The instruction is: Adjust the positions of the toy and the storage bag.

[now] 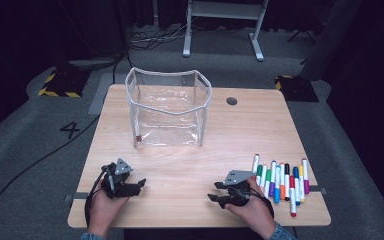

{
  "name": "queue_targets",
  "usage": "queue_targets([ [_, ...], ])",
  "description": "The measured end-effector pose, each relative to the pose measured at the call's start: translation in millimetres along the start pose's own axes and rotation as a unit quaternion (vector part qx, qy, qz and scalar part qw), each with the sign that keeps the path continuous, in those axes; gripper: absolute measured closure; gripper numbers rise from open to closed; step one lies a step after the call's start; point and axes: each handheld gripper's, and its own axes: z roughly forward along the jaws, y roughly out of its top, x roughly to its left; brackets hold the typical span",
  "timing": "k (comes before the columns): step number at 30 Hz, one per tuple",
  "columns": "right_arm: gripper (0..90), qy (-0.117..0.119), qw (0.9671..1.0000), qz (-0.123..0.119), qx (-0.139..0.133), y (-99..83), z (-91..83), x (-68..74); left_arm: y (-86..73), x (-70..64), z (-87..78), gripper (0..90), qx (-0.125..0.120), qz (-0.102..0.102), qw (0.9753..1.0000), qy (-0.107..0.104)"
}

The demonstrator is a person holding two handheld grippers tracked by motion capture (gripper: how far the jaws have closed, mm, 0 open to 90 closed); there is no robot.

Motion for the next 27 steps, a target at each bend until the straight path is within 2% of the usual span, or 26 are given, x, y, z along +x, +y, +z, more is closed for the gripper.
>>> queue_targets([
  [4, 52.8, 0.002, 0.9996, 0.010, -0.028, 12.7, -17.2, -5.9, 8.8, 3.0, -8.3, 26.6, 0.005, -0.003, 1.0000, -0.001],
  [5, 52.8, 0.002, 0.9996, 0.010, -0.028, 12.7, -17.2, -5.9, 11.8, 4.0, -11.4, 26.6, 0.005, -0.002, 1.0000, 0.002],
  [7, 51.9, 0.002, 0.9993, 0.017, -0.032, 23.2, -29.7, -11.6, 21.1, 7.7, -20.6, 29.1, 0.005, -0.001, 0.9999, 0.010],
  [10, 50.5, -0.007, 0.9993, 0.015, -0.033, 33.7, -38.9, -17.1, 26.6, 10.5, -25.0, 30.7, 0.005, -0.008, 0.9998, 0.016],
  [11, 50.5, -0.007, 0.9993, 0.015, -0.033, 33.7, -38.9, -17.1, 29.0, 12.0, -27.0, 30.7, 0.001, -0.012, 0.9998, 0.018],
  [13, 52.1, -0.019, 0.9995, 0.010, -0.025, 46.3, -46.7, -21.3, 36.4, 18.8, -33.0, 32.6, -0.011, -0.025, 0.9995, 0.018],
  [16, 53.6, -0.014, 0.9991, 0.021, -0.033, 62.3, -54.0, -25.4, 41.5, 22.5, -37.2, 35.6, -0.023, -0.033, 0.9991, 0.015],
  [17, 53.9, -0.015, 0.9990, 0.023, -0.036, 68.1, -56.0, -27.2, 47.7, 26.4, -41.4, 36.3, -0.032, -0.037, 0.9987, 0.016],
  [19, 54.0, -0.020, 0.9985, 0.033, -0.038, 79.1, -58.3, -32.5, 51.0, 28.4, -42.6, 37.9, -0.038, -0.039, 0.9984, 0.018],
  [23, 56.2, -0.033, 0.9978, 0.036, -0.045, 101.0, -56.3, -47.0, 71.9, 37.9, -42.1, 39.9, -0.039, -0.042, 0.9976, 0.038],
  [24, 56.2, -0.033, 0.9978, 0.036, -0.045, 101.0, -56.3, -47.0, 71.9, 37.9, -42.1, 40.5, -0.039, -0.042, 0.9976, 0.038],
  [26, 57.4, -0.042, 0.9972, 0.041, -0.046, 112.7, -51.8, -56.7, 80.3, 42.8, -36.8, 42.1, -0.032, -0.039, 0.9975, 0.049],
  [27, 58.8, -0.055, 0.9966, 0.040, -0.046, 123.3, -46.0, -65.3, 87.2, 49.2, -30.8, 44.7, -0.028, -0.041, 0.9974, 0.053],
])
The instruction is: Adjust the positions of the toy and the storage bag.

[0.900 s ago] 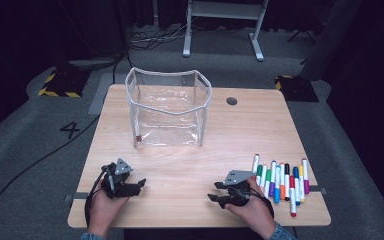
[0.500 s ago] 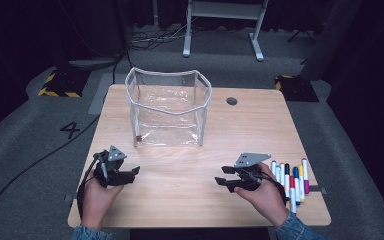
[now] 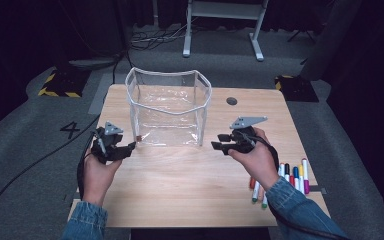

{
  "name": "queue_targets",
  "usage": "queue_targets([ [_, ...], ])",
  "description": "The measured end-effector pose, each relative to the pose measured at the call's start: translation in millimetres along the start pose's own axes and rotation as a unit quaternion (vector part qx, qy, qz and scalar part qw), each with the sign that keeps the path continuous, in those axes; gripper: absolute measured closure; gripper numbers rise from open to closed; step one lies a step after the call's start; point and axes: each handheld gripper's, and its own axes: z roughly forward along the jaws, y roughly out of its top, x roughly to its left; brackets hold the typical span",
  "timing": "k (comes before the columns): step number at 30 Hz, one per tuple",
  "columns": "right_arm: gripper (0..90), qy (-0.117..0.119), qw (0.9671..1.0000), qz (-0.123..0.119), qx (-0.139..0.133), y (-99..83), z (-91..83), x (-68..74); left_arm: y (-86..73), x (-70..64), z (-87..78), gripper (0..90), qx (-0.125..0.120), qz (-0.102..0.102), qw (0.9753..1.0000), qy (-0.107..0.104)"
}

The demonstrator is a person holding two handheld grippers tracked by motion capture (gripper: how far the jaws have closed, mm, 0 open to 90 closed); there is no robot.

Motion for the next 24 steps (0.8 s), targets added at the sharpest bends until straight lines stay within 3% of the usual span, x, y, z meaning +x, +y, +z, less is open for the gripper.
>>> queue_targets([
  [2, 60.1, -0.001, 1.0000, -0.006, -0.004, 9.0, 8.8, -5.2, 6.0, 4.6, 5.8, 48.2, -0.007, -0.004, 1.0000, 0.004],
  [5, 61.5, -0.001, 0.9999, -0.009, 0.005, 19.0, 23.4, -10.0, 16.3, 12.6, 16.2, 51.6, -0.005, -0.015, 0.9999, -0.007],
  [9, 61.8, -0.016, 0.9992, -0.033, 0.016, 30.8, 43.7, -13.4, 30.2, 14.5, 31.9, 57.6, 0.000, 0.000, 0.9999, -0.012],
  [12, 65.7, -0.026, 0.9989, -0.035, 0.018, 35.6, 52.0, -18.1, 35.6, 13.4, 37.7, 72.1, 0.007, 0.010, 0.9998, -0.015],
  [13, 75.8, -0.029, 0.9984, -0.043, 0.024, 39.2, 56.6, -19.9, 38.3, 11.1, 40.1, 77.4, 0.010, 0.023, 0.9996, -0.012],
  [15, 80.8, -0.040, 0.9974, -0.056, 0.020, 40.5, 59.9, -20.9, 38.5, 10.3, 40.2, 84.4, 0.011, 0.023, 0.9996, -0.012],
  [19, 76.9, -0.052, 0.9976, -0.041, 0.017, 42.5, 59.7, -21.0, 35.7, 13.6, 38.4, 86.3, 0.008, 0.010, 0.9995, -0.028],
  [24, 69.7, -0.068, 0.9973, -0.021, 0.017, 44.9, 57.0, -19.3, 34.6, 12.8, 36.9, 86.8, 0.009, 0.010, 0.9996, -0.026],
])
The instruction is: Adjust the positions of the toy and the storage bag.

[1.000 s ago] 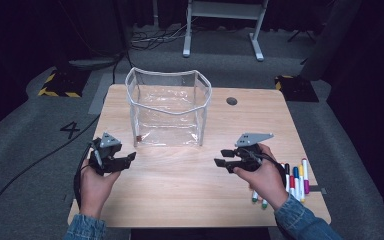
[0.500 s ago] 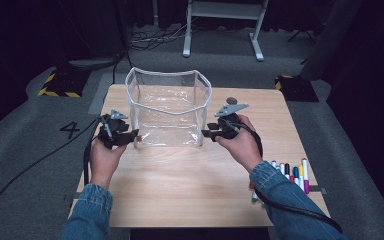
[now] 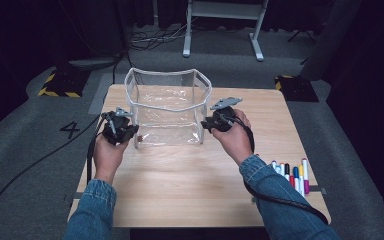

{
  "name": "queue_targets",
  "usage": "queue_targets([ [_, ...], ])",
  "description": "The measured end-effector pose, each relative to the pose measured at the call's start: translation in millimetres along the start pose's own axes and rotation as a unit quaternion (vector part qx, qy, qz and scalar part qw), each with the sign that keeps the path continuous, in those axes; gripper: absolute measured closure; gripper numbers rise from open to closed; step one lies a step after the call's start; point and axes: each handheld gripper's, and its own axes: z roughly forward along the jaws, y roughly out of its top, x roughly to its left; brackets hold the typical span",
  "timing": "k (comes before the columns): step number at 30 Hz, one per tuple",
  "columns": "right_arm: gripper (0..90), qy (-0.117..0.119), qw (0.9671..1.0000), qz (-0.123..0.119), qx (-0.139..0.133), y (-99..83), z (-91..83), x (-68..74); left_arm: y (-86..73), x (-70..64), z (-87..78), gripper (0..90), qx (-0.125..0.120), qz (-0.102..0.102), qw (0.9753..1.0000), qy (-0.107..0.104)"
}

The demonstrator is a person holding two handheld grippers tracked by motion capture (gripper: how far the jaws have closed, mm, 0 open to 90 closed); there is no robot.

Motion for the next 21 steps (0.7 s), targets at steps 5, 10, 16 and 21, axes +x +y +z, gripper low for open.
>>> queue_targets([
  [5, 63.5, 0.003, 0.9999, 0.002, -0.014, -1.1, 2.5, -11.6, -2.6, -1.3, -2.5, 86.8, 0.000, 0.006, 1.0000, 0.000],
  [10, 87.5, 0.018, 0.9990, -0.038, -0.016, -1.4, 7.8, -9.4, -5.2, -3.2, -5.0, 86.8, 0.001, 0.013, 0.9999, -0.001],
  [16, 88.0, 0.042, 0.9986, -0.032, -0.003, -12.1, -11.0, 0.5, -16.9, -11.3, -14.7, 86.8, -0.003, 0.034, 0.9994, -0.011],
  [21, 88.0, 0.065, 0.9971, -0.039, -0.005, -28.7, -30.9, 13.2, -26.4, -21.7, -22.4, 86.8, -0.007, 0.046, 0.9987, -0.021],
])
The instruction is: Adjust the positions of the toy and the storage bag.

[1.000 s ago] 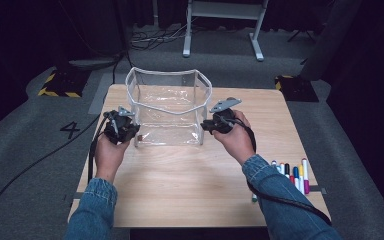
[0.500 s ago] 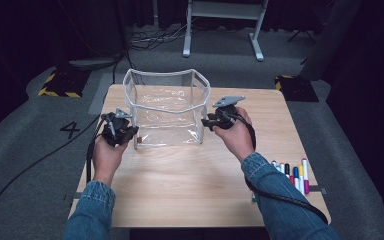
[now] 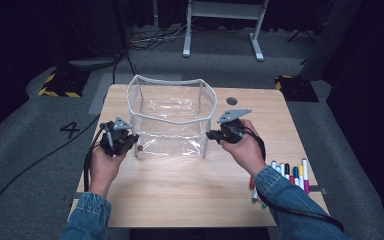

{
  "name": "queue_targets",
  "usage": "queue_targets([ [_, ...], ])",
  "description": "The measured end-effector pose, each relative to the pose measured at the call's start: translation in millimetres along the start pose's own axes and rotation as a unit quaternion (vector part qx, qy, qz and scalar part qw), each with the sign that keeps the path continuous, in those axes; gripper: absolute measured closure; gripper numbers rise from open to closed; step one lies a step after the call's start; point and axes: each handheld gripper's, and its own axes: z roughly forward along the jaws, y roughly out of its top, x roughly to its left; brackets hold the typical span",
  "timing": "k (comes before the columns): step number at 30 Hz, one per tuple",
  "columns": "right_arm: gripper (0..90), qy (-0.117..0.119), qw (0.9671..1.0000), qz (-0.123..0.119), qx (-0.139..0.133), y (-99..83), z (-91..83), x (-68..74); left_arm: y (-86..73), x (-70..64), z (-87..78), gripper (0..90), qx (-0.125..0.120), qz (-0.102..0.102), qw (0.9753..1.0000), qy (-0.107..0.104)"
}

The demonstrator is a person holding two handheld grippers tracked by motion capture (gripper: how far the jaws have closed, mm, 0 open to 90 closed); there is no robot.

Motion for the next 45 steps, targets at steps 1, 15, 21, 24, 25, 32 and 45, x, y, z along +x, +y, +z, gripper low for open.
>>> queue_targets([
  [1, 88.0, 0.005, 1.0000, 0.001, -0.002, -4.7, -4.3, 4.0, -2.8, -3.9, -2.4, 86.8, -0.001, 0.004, 1.0000, -0.005],
  [15, 87.9, 0.055, 0.9985, 0.000, -0.005, -62.8, -70.2, 47.3, -33.3, -60.7, -28.2, 86.8, -0.019, 0.045, 0.9962, -0.072],
  [21, 87.9, 0.061, 0.9981, 0.004, -0.009, -80.2, -89.1, 56.8, -43.2, -81.7, -37.4, 86.8, -0.021, 0.061, 0.9937, -0.091],
  [24, 87.9, 0.069, 0.9975, 0.010, -0.011, -90.1, -100.3, 62.6, -50.1, -92.5, -43.4, 86.8, -0.024, 0.066, 0.9916, -0.109],
  [25, 87.9, 0.071, 0.9973, 0.013, -0.012, -93.5, -104.0, 64.2, -52.8, -97.2, -45.7, 86.8, -0.025, 0.068, 0.9908, -0.114],
  [32, 87.8, 0.081, 0.9962, 0.023, -0.022, -117.1, -126.7, 76.7, -57.3, -120.1, -51.4, 86.7, -0.021, 0.087, 0.9871, -0.133],
  [45, 87.4, 0.081, 0.9956, 0.044, -0.019, -148.7, -164.8, 87.3, -62.9, -159.8, -58.8, 86.5, -0.012, 0.104, 0.9789, -0.175],
])
